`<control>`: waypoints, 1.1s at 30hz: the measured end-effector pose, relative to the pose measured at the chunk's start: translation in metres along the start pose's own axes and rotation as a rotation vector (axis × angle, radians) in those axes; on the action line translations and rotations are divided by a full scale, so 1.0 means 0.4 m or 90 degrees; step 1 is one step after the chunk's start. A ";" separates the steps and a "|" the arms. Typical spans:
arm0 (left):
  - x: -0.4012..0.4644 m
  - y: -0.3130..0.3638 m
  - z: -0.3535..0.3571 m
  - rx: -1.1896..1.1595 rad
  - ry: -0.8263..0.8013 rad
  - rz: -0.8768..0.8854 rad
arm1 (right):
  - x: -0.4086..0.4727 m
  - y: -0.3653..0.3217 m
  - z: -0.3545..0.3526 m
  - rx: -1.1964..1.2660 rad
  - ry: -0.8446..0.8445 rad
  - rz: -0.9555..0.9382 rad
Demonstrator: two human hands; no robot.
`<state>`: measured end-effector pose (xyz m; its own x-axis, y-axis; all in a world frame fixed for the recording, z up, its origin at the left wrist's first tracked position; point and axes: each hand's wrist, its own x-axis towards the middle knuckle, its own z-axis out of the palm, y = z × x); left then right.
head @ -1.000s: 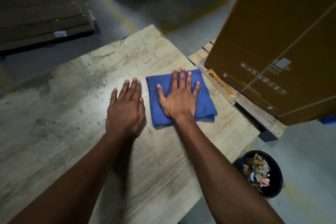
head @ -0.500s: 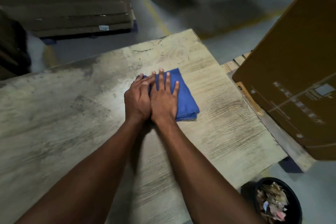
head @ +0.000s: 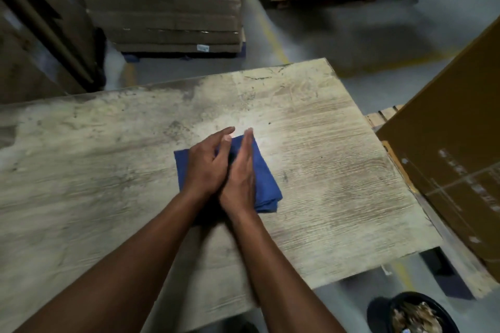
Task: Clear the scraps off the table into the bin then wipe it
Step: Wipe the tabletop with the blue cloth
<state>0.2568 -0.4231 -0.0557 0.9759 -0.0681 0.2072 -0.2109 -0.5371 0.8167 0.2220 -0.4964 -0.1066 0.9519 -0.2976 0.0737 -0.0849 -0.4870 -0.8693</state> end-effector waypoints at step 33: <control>0.160 -0.267 -0.109 0.510 -0.167 -0.024 | 0.330 0.004 0.069 -0.527 -0.185 -0.133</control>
<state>0.3393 -0.3336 -0.1064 0.9837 -0.1784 -0.0247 -0.1716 -0.9702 0.1707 0.3557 -0.5139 -0.1116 0.9991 0.0270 -0.0335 0.0192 -0.9768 -0.2132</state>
